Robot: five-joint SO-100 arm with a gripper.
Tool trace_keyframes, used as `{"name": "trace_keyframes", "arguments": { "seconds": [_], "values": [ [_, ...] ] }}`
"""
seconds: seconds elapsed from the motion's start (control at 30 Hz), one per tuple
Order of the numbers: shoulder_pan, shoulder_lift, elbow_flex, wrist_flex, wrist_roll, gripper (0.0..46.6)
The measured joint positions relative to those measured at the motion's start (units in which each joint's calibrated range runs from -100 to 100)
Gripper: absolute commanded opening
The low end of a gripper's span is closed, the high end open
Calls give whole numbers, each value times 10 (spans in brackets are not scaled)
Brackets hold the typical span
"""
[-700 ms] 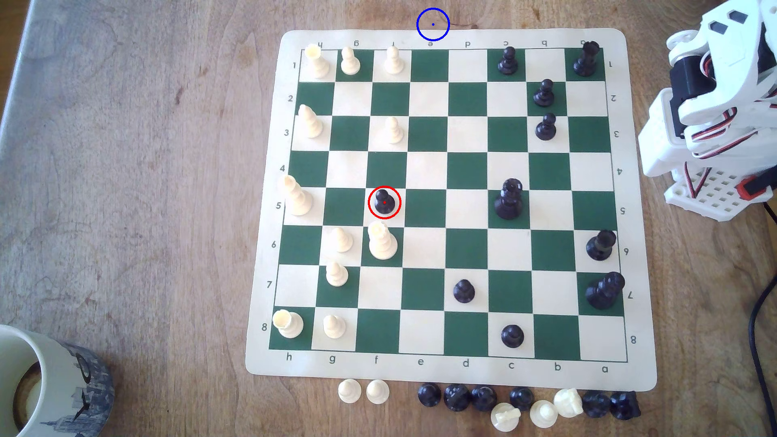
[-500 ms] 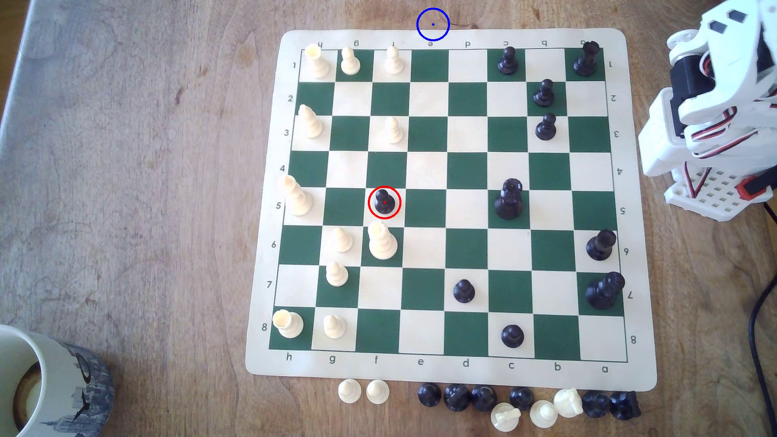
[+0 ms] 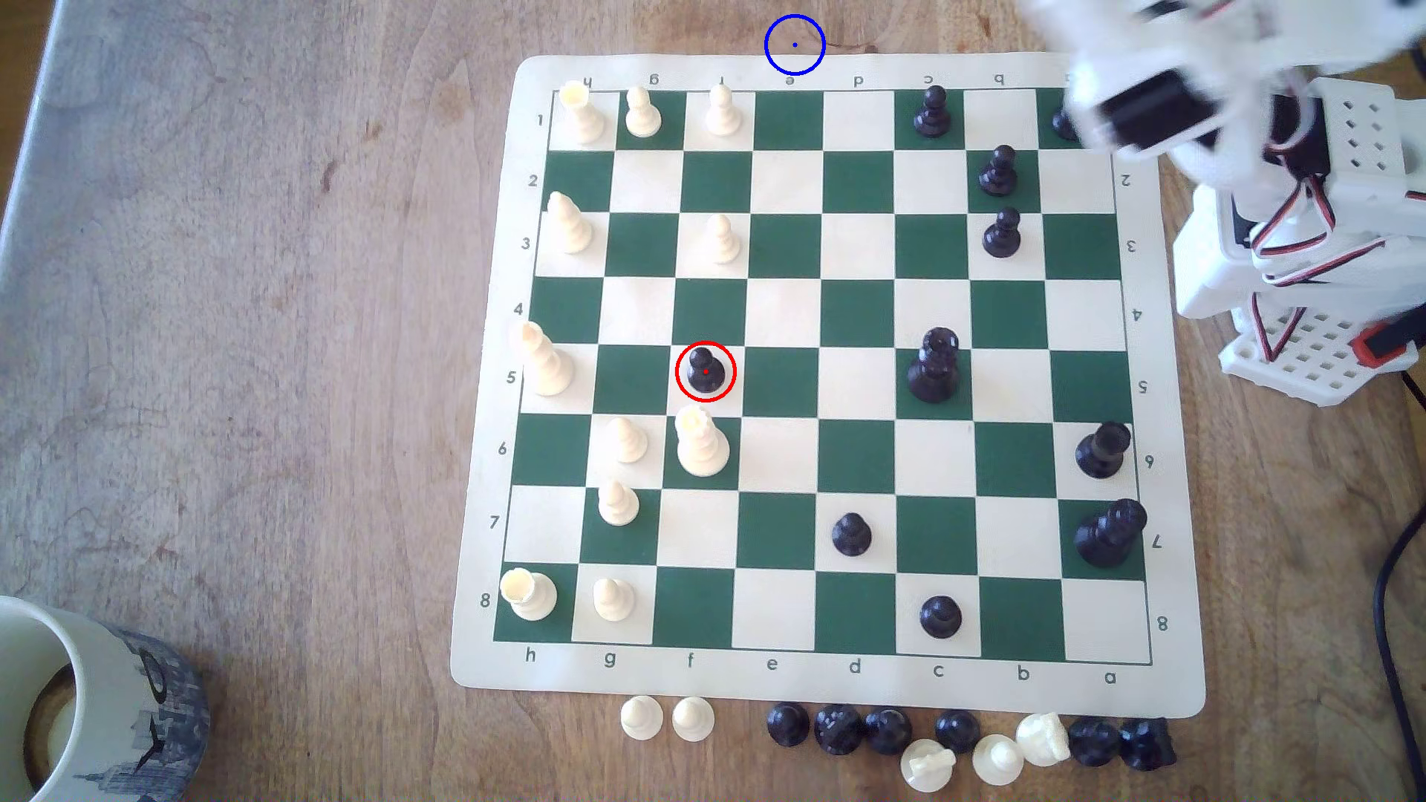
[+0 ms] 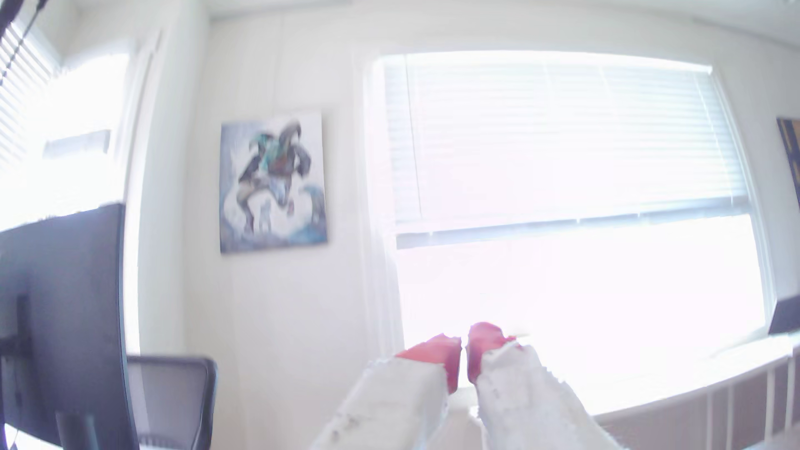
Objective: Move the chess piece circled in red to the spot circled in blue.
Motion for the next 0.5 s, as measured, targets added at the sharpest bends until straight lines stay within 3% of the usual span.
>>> {"name": "trace_keyframes", "arguments": {
  "seconds": [0.03,0.1,0.3,0.4,0.5],
  "values": [
    [-2,0,0,38,0,37],
    [-3,2,-5,98,0,2],
    [-19,22,-46,308,-6,8],
    [-30,87,-94,349,-7,2],
    [-28,195,-180,414,-7,28]
  ]
}}
